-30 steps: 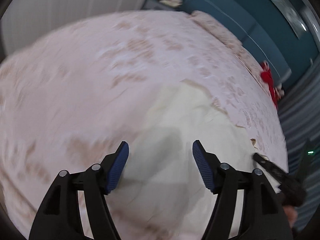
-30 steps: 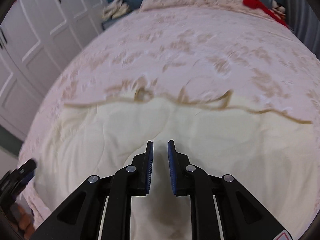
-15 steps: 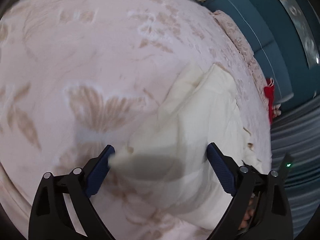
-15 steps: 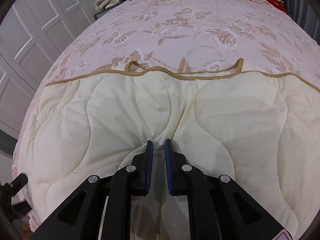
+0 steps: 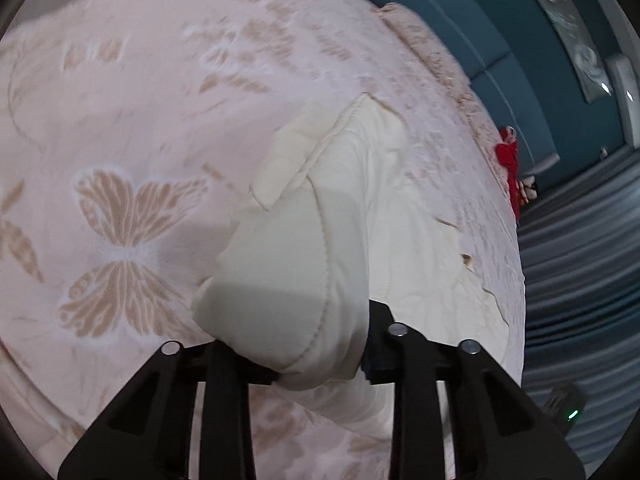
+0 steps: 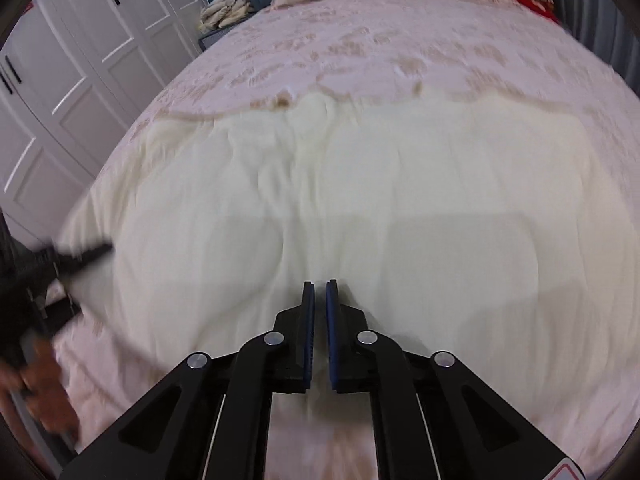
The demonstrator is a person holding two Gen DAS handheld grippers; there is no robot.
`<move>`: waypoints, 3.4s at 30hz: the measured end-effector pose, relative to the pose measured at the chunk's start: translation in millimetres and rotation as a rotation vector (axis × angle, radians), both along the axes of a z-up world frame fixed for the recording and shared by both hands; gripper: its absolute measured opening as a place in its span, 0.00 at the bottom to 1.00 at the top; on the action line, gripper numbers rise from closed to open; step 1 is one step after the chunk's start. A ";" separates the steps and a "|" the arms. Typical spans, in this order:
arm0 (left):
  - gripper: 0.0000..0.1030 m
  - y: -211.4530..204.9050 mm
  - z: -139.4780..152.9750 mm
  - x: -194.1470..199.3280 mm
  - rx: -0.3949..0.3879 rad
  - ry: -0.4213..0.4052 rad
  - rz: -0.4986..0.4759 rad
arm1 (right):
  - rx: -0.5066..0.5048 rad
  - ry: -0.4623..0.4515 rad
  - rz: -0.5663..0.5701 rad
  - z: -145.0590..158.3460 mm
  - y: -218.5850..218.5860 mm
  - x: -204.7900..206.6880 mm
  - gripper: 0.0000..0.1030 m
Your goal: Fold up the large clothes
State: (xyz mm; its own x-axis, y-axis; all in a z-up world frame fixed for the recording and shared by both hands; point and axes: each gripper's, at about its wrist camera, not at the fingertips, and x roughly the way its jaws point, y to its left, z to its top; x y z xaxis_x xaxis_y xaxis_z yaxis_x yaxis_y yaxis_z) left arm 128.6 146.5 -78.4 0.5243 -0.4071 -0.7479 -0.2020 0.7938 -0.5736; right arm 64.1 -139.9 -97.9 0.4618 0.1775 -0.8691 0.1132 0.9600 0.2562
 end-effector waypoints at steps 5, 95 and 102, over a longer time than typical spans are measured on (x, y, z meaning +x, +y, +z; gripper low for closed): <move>0.20 -35.9 55.8 -19.3 0.047 -0.141 -0.115 | 0.061 0.036 -0.011 -27.0 -2.3 -0.8 0.00; 0.55 -302.1 10.2 -42.0 0.455 -0.016 -0.551 | 0.004 0.025 -0.307 -23.3 -199.6 -77.8 0.06; 0.56 -303.2 -0.3 -36.3 0.448 0.003 -0.553 | 0.056 0.029 -0.301 -24.1 -206.0 -74.1 0.06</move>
State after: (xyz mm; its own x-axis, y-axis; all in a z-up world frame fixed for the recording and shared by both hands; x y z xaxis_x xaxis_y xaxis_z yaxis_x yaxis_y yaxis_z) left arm 92.2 -156.7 -78.8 0.3275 -0.2660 -0.9066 0.2971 0.9399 -0.1684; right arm -10.0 -345.9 -122.0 0.4764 0.0844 -0.8752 0.3983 0.8667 0.3004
